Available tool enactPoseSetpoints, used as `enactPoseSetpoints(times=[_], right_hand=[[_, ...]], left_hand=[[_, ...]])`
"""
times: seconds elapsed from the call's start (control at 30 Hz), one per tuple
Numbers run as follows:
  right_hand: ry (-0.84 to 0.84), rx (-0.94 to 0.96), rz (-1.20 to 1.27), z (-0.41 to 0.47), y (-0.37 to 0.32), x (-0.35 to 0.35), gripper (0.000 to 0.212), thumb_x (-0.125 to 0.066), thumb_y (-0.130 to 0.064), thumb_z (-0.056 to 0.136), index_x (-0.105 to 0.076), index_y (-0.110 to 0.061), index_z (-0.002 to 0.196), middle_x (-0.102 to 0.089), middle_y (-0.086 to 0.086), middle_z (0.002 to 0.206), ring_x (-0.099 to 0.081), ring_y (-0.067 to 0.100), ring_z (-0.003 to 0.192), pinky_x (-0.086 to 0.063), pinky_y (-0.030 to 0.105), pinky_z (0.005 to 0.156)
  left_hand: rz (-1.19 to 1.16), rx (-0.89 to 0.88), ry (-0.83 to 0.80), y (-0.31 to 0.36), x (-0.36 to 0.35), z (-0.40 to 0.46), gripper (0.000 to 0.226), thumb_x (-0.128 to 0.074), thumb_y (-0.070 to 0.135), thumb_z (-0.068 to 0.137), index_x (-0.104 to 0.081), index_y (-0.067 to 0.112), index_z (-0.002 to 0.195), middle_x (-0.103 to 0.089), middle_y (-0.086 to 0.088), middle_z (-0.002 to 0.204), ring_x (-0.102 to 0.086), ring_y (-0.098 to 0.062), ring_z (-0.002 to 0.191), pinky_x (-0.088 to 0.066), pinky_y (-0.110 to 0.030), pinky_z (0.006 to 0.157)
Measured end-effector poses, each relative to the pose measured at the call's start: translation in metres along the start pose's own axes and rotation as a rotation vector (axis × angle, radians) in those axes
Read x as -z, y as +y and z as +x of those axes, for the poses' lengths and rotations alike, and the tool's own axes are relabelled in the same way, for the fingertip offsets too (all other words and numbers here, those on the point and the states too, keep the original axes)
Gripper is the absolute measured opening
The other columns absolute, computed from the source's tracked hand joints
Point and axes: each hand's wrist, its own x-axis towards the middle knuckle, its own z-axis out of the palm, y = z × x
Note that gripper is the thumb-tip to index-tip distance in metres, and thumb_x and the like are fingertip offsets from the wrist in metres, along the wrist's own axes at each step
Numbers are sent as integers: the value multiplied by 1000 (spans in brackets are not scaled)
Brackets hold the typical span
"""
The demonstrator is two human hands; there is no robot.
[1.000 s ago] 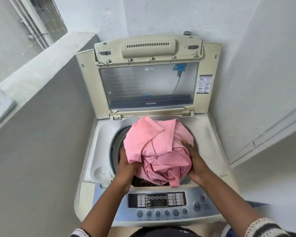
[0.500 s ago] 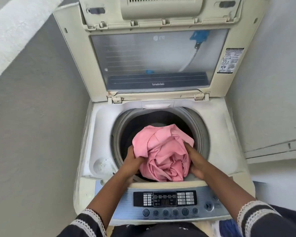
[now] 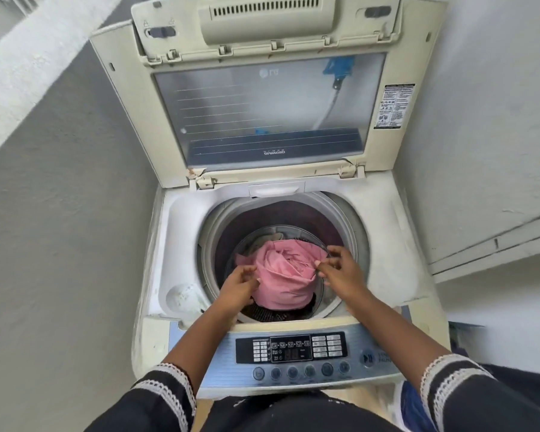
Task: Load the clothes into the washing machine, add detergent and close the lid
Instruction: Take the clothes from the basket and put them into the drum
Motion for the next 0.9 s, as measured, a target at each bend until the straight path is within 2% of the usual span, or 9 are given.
enactPoseSetpoints(times=[0.1,0.2,0.27,0.33,0.4,0.57,0.63,0.73,0.9], right_hand=[[74,274,-92,-14,-6,7,27,-65,-8,90,-61,-33,100,-68,-1,84,-70,15,80,-61,37,77],[39,567,-198,-33,-17,14,20,-63,-2,88,-69,-18,98,-65,-11,80,-63,4,72,-53,18,65],[24,675,-215,-48,-18,25,16,-65,-3,88,-70,-15,97,-67,-12,83,-63,3,74,-50,15,66],[51,726,-187,-62,-14,37,13,-67,-5,88,-71,-15,95,-69,-12,86,-64,4,74,-52,19,65],[81,737,-160,-77,-5,55,12,-68,-7,87,-71,-16,94,-71,-12,86,-65,6,71,-53,23,64],[176,733,-130,-121,31,115,14,-66,-4,88,-71,-17,91,-70,-10,86,-60,7,63,-45,15,60],[228,722,-128,-137,51,139,13,-66,-4,88,-71,-15,91,-70,-10,88,-61,7,64,-44,14,60],[301,663,-127,-162,96,178,13,-68,-6,89,-71,-18,92,-69,-13,87,-62,8,65,-46,15,59],[357,485,-166,-207,201,230,17,-67,-6,89,-70,-23,93,-68,-16,87,-65,5,74,-54,27,66]], left_hand=[[83,-168,88,5,2,-8,25,-56,5,95,-62,26,104,-68,2,101,-64,-18,99,-52,-30,81],[269,-407,189,16,2,-20,30,-55,0,91,-64,20,111,-71,8,99,-68,-9,96,-57,-35,87],[297,-517,217,27,-11,-39,30,-55,-2,91,-65,20,108,-71,11,99,-67,-3,93,-57,-30,85],[255,-590,202,37,-32,-61,32,-55,-4,91,-65,23,104,-71,13,99,-66,1,92,-53,-23,84],[233,-663,156,41,-58,-85,31,-56,-3,92,-65,24,104,-72,12,100,-67,-1,93,-52,-22,84],[219,-783,6,44,-132,-138,32,-54,1,91,-67,26,105,-72,6,102,-68,-12,96,-56,-33,83],[206,-783,-80,43,-160,-156,29,-53,-2,93,-67,20,108,-73,9,99,-69,-13,90,-58,-40,79],[231,-773,-211,31,-203,-180,29,-52,6,92,-64,30,104,-72,15,101,-69,-11,92,-57,-39,83],[332,-659,-358,-20,-263,-204,27,-54,9,91,-65,29,105,-73,11,100,-69,-12,94,-56,-47,87]])
